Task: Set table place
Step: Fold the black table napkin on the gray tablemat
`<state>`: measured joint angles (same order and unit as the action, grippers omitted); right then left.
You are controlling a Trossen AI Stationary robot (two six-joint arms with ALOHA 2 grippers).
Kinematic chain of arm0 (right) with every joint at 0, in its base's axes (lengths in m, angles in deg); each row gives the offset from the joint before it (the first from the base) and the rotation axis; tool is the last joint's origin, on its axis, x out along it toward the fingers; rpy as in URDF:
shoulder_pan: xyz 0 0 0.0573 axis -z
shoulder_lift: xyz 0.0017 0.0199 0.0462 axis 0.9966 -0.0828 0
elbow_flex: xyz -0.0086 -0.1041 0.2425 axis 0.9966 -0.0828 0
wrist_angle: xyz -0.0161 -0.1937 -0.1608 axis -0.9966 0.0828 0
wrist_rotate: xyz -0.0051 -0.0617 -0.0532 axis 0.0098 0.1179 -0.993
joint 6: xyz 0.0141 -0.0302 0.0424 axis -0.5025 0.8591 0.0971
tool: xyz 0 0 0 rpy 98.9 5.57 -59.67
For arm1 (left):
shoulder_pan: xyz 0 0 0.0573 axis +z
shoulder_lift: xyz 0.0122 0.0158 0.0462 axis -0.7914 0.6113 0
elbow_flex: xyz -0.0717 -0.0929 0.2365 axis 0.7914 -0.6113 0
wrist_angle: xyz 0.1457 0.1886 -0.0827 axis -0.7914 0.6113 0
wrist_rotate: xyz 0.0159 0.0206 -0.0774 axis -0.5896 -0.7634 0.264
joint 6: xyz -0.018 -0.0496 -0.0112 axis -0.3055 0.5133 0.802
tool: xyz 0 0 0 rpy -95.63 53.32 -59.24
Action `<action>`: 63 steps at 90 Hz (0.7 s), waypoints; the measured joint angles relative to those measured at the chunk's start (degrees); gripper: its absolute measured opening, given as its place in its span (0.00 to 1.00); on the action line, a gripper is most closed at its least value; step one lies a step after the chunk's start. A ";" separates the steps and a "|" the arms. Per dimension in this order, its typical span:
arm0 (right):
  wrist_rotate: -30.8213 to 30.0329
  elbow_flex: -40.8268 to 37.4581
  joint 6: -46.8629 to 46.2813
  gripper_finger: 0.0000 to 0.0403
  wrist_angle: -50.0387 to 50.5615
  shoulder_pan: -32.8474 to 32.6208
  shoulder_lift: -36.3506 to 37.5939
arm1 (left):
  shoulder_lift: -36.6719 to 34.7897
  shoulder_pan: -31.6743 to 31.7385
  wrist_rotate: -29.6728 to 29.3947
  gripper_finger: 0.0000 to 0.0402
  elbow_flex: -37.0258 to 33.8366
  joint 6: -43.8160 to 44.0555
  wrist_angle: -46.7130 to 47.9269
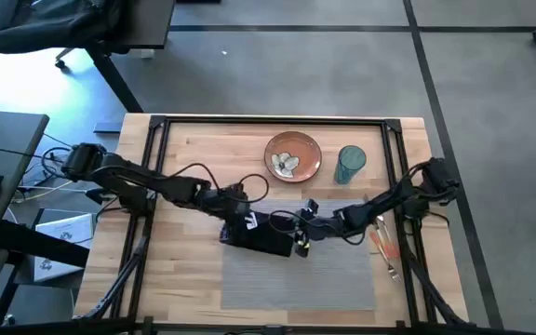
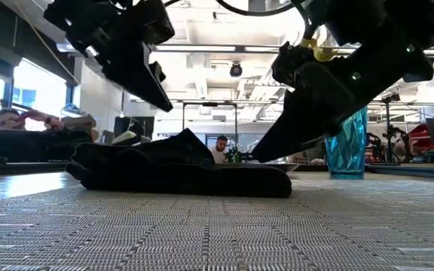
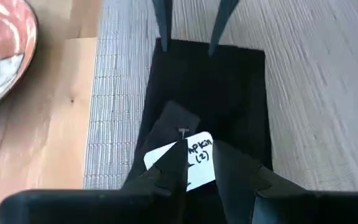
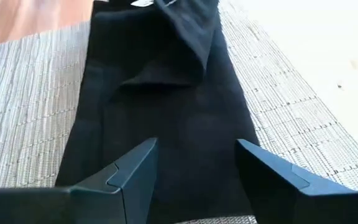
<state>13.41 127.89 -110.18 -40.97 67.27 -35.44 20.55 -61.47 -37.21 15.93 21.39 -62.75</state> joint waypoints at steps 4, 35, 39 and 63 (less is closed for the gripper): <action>0.00 0.00 -0.08 0.49 -0.02 0.00 0.00 | 0.93 -0.16 -0.11 0.19 -0.02 -1.53 -0.37; -0.85 0.00 -0.89 0.49 0.15 0.00 0.00 | 6.68 -2.70 -10.24 0.35 -0.03 -7.07 -9.81; -0.85 0.00 -1.28 0.49 0.25 0.00 0.00 | 6.87 -2.68 -10.96 0.36 -0.04 -6.65 -9.93; -1.07 0.00 -1.83 0.49 0.28 0.07 0.00 | 9.84 -2.09 -7.53 0.36 -0.02 -5.55 -10.00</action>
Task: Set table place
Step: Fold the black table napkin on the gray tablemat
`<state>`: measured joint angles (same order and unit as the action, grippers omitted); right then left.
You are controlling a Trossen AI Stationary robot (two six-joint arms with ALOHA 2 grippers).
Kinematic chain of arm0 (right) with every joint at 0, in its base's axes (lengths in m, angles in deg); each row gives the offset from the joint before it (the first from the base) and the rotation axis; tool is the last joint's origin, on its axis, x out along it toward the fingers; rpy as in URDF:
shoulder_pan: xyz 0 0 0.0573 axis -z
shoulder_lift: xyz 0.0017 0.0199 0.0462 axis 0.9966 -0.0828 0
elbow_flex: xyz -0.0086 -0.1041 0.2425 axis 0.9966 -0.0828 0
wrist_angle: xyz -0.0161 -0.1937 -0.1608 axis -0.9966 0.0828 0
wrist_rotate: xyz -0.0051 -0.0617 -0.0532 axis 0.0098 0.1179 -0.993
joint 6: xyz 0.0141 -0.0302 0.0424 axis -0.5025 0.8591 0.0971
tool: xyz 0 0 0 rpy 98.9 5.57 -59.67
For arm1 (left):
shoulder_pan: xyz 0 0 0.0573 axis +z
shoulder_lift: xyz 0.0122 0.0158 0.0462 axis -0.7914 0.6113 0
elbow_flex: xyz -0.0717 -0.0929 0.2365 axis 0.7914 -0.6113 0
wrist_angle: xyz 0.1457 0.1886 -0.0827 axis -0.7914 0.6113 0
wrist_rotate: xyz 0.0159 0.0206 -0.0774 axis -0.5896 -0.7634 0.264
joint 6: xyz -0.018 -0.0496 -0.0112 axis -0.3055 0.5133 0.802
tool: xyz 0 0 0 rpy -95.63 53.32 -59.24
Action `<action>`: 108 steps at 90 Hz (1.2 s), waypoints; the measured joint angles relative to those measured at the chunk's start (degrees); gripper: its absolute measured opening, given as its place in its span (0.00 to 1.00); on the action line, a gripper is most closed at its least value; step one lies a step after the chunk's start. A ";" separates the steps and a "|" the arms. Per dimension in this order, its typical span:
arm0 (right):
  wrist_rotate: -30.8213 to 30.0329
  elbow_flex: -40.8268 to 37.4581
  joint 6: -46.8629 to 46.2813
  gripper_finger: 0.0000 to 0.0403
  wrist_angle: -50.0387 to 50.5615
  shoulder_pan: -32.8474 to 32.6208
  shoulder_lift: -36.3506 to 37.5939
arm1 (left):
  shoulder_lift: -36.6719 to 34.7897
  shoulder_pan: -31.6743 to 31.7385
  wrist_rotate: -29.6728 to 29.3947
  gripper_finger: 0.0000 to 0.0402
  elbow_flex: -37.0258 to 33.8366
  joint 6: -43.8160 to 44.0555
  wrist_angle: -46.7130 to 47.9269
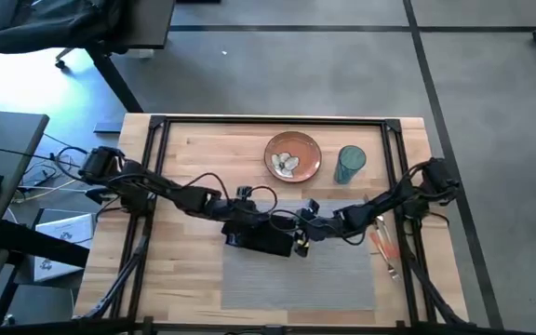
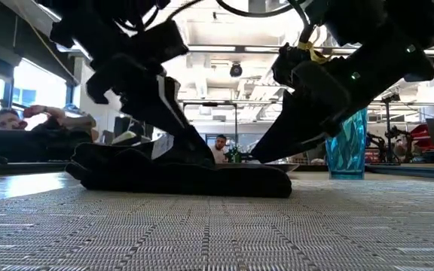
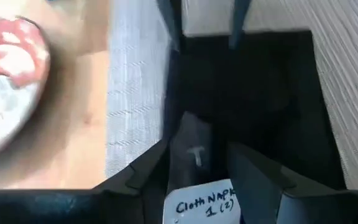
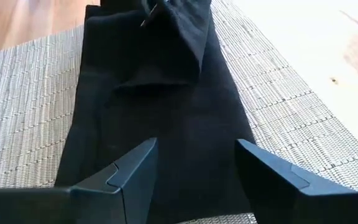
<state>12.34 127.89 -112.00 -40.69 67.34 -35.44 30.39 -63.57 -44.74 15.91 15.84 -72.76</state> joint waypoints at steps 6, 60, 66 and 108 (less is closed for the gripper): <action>-0.25 0.00 0.02 0.49 0.11 0.04 0.00 | 1.37 0.02 -0.15 0.36 -0.02 -0.40 0.03; -0.98 0.00 -0.02 0.49 2.48 0.04 0.00 | -6.78 -6.58 -5.18 0.00 -0.02 1.98 4.55; -0.96 0.00 0.00 0.49 2.49 0.04 0.00 | -8.35 -7.94 -5.24 0.01 -0.02 3.60 6.76; 1.74 0.00 -1.49 0.49 2.74 0.04 0.00 | -9.66 -11.35 -7.75 0.01 -0.02 -1.00 23.16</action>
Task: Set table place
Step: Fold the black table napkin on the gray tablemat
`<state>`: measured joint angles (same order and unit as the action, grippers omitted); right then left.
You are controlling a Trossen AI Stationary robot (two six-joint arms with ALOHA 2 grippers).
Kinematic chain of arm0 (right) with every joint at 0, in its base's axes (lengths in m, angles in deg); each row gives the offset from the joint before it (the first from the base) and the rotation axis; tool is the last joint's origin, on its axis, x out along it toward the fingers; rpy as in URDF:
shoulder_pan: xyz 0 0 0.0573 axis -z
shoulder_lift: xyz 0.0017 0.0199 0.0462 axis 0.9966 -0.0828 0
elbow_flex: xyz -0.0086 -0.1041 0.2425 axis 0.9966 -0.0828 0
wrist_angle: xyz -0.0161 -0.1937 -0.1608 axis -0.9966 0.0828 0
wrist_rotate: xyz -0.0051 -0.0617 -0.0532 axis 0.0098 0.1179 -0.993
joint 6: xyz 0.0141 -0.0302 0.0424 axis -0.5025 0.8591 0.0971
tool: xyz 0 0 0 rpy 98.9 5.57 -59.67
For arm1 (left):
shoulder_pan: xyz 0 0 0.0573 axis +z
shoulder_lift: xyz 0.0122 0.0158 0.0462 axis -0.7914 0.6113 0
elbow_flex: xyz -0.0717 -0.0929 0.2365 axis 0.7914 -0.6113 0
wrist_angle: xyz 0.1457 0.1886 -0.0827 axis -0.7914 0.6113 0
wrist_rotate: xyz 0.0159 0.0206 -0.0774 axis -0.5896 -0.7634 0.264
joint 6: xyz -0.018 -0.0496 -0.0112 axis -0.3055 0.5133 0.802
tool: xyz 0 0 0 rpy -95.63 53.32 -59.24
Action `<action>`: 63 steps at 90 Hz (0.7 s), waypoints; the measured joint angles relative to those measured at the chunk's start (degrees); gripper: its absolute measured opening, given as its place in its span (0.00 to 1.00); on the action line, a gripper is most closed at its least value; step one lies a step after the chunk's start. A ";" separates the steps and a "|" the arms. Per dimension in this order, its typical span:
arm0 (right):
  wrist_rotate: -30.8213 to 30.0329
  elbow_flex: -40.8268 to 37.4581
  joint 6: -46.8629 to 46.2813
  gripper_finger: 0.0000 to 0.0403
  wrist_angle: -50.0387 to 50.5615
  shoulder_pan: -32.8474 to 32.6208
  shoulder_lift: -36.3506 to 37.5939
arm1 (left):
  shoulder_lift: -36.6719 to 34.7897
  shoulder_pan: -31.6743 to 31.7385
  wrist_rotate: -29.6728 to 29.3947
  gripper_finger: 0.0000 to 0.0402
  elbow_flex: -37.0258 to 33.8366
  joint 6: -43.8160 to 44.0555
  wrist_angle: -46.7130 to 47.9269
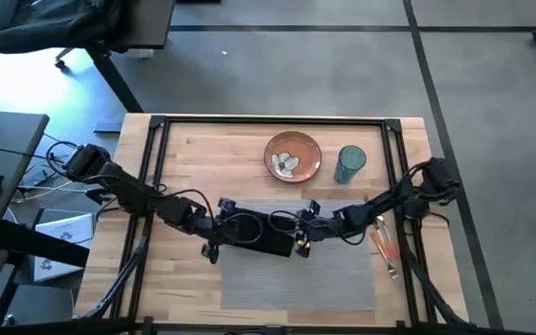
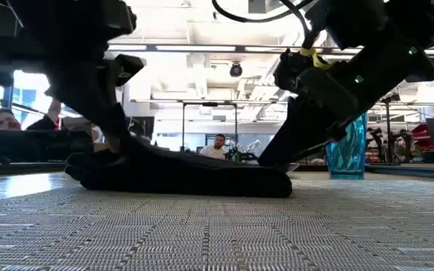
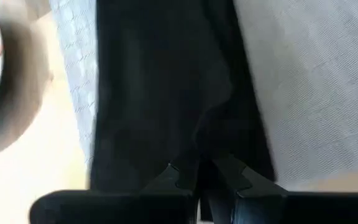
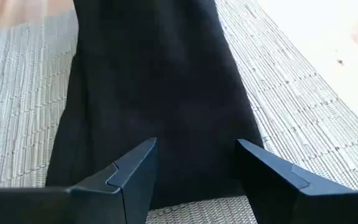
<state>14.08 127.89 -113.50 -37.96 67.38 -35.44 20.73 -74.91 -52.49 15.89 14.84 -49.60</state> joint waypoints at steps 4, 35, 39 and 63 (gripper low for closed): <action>0.01 0.00 0.00 0.49 0.02 0.00 0.00 | -0.02 0.02 0.00 0.01 0.01 -0.51 0.60; 0.40 0.00 0.01 0.49 0.60 -0.01 0.00 | -0.02 -0.43 3.19 0.17 0.00 -3.92 6.53; 0.41 0.00 0.00 0.49 0.86 -0.02 0.00 | -0.02 -0.44 3.20 0.21 0.04 -3.92 7.94; 2.79 1.81 -1.09 0.49 1.00 -0.01 1.58 | -1.51 -1.11 3.23 0.32 7.64 6.80 19.77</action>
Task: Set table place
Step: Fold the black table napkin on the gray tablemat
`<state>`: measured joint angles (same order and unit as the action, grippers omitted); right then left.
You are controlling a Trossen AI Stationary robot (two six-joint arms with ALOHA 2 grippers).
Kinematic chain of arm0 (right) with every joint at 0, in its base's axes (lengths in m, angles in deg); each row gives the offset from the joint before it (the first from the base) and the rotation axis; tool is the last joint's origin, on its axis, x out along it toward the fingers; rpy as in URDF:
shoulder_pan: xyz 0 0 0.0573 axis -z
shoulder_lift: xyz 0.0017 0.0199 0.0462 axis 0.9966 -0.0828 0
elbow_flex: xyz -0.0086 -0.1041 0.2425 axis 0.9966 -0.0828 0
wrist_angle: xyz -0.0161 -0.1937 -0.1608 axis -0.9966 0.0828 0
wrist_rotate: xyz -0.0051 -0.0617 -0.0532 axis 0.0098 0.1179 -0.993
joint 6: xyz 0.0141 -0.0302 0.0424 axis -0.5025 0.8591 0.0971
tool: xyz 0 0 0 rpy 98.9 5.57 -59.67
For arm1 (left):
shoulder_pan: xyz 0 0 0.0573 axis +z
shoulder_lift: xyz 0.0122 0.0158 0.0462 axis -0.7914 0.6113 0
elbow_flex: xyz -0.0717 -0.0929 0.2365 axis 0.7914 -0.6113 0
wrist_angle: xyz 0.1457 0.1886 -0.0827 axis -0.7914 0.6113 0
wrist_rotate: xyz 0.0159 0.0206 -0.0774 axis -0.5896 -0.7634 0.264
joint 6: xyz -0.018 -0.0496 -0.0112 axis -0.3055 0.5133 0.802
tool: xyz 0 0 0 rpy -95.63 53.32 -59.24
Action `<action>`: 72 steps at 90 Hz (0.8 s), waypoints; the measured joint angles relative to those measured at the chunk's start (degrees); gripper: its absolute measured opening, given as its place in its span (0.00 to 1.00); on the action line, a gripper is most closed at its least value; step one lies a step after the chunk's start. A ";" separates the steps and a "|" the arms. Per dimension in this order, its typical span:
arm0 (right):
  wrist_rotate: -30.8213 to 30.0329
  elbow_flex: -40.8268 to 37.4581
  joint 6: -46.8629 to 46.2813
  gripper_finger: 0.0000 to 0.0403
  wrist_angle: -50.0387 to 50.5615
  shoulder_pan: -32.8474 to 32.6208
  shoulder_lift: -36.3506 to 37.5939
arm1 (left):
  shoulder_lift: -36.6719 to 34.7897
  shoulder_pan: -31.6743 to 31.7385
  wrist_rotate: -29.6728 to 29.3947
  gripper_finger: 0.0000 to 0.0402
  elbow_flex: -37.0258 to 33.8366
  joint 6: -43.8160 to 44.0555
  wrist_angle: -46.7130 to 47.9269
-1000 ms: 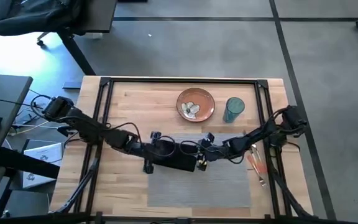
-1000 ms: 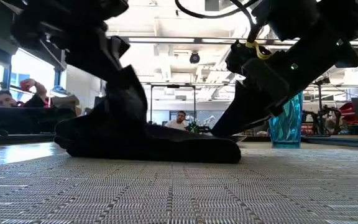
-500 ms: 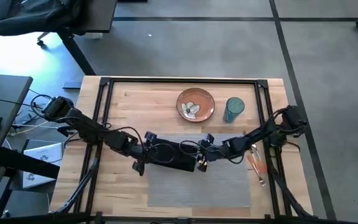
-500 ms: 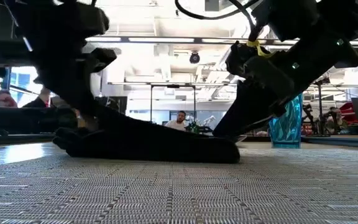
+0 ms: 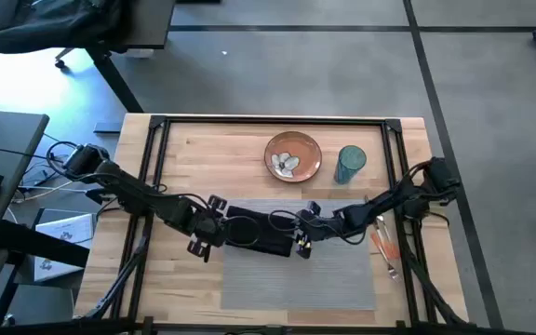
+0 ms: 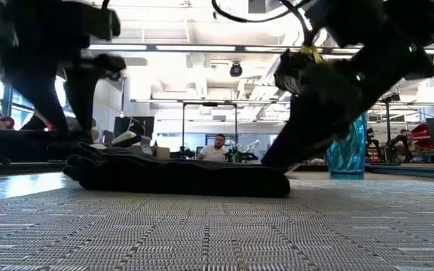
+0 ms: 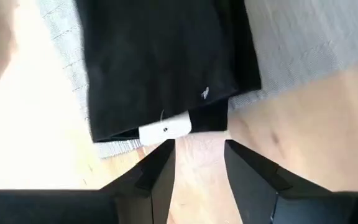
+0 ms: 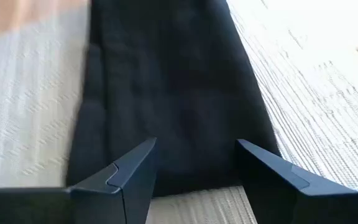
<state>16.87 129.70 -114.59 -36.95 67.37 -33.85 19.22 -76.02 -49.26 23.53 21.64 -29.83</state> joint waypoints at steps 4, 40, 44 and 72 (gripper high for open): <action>-0.35 1.10 1.30 0.49 -1.33 -0.01 0.27 | -1.07 0.00 -0.03 0.32 -0.24 1.14 -4.67; -3.05 3.98 4.32 0.49 -9.86 0.44 -11.34 | 4.42 2.83 -0.03 0.32 -19.89 7.26 -50.65; -3.10 3.98 3.48 0.49 -8.50 0.15 -11.63 | 5.52 2.86 0.02 0.32 -20.71 8.35 -50.87; -5.06 4.27 2.59 0.49 -1.52 -2.82 -11.19 | 7.10 2.69 0.97 0.32 -25.22 11.53 -49.35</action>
<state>11.81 133.97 -112.00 -38.47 64.55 -45.04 26.32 -73.33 -48.29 -1.68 33.17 -79.18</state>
